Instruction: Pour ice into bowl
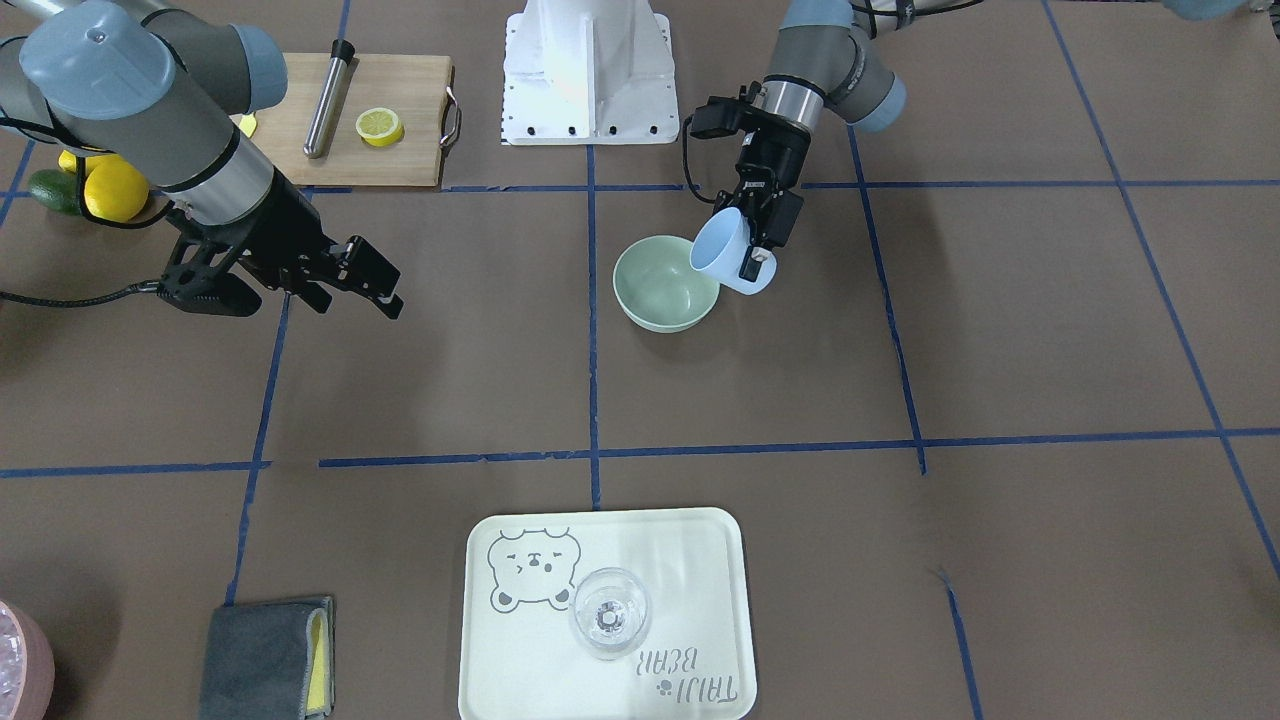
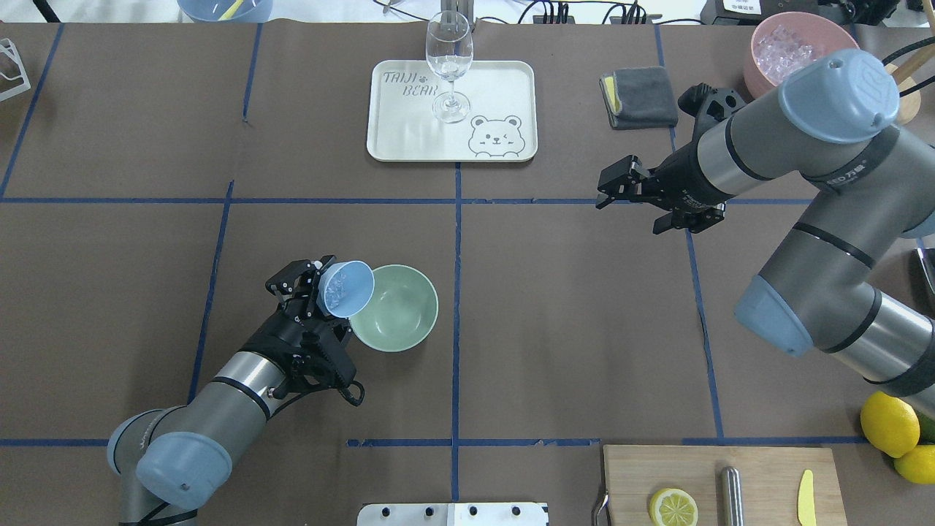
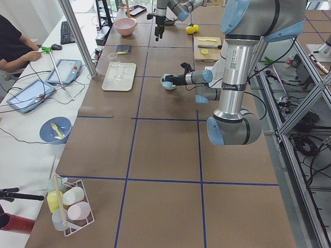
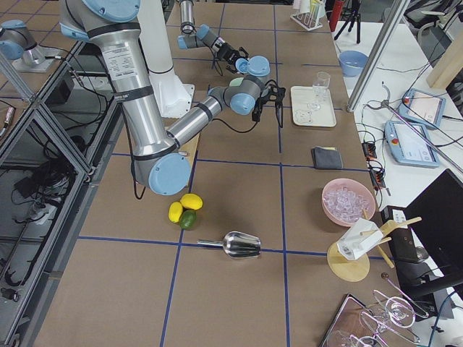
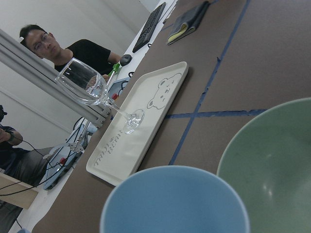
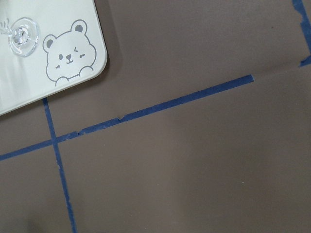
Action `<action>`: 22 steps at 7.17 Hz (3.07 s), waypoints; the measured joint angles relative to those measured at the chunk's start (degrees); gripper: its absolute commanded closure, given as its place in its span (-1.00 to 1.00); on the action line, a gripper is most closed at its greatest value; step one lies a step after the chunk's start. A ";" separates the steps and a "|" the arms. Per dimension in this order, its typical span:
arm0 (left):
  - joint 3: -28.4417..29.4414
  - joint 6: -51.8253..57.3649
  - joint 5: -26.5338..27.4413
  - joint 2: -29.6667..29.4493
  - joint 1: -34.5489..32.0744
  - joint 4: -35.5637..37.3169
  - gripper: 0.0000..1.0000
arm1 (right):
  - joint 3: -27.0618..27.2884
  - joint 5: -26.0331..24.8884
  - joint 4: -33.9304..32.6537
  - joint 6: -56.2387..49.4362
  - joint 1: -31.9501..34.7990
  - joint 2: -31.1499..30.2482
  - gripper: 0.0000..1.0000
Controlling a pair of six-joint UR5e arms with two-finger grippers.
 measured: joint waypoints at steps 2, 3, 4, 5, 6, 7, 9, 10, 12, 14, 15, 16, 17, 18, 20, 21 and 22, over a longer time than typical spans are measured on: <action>-0.40 7.82 -0.01 -0.54 0.16 2.63 1.00 | 0.04 0.14 0.00 0.00 0.06 -0.09 -1.00; -0.64 11.05 0.02 -0.65 0.24 4.53 1.00 | 0.04 0.16 0.00 0.00 0.06 -0.09 -1.00; -1.25 13.70 0.04 -1.22 0.35 7.70 1.00 | 0.04 0.16 0.02 0.01 0.02 -0.06 -1.00; -1.70 15.79 0.07 -2.03 0.42 10.65 1.00 | 0.04 0.16 0.04 0.01 0.00 -0.02 -1.00; -1.87 18.22 0.11 -2.47 0.48 12.88 1.00 | 0.04 0.16 0.02 0.00 -0.01 0.02 -1.00; -2.12 21.07 0.13 -2.88 0.50 15.37 1.00 | 0.04 0.16 0.01 0.00 -0.01 0.04 -1.00; -4.56 27.04 0.14 -3.39 0.49 20.90 1.00 | 0.04 0.16 0.00 0.01 -0.01 0.05 -1.00; -6.15 29.10 0.14 -3.67 0.56 24.67 1.00 | 0.04 0.16 0.02 0.01 -0.01 0.08 -1.00; -7.05 30.09 1.16 -5.43 0.89 31.94 1.00 | 0.06 0.16 0.02 0.02 -0.01 0.13 -1.00; -6.20 29.94 6.25 -6.07 1.81 34.04 1.00 | 0.11 0.22 0.00 0.14 -0.01 0.14 -1.00; -5.68 29.74 9.11 -6.11 2.39 34.20 1.00 | 0.13 0.24 0.00 0.17 -0.01 0.14 -1.00; -5.04 29.37 11.67 -6.14 2.91 34.22 1.00 | 0.13 0.25 0.00 0.18 -0.01 0.17 -1.00; -4.23 28.71 13.53 -6.16 3.36 34.22 1.00 | 0.13 0.25 0.00 0.18 -0.01 0.20 -1.00; -3.52 28.10 14.77 -6.17 3.70 34.22 1.00 | 0.13 0.25 0.00 0.18 -0.01 0.22 -1.00; -2.89 27.72 16.14 -6.16 4.13 34.22 1.00 | 0.13 0.27 0.00 0.24 -0.01 0.23 -1.00; -2.68 27.66 16.72 -6.12 4.24 34.22 1.00 | 0.16 0.31 0.00 0.28 -0.01 0.23 -1.00; -2.41 27.59 17.45 -6.10 4.41 34.22 1.00 | 0.19 0.33 0.00 0.33 -0.01 0.23 -1.00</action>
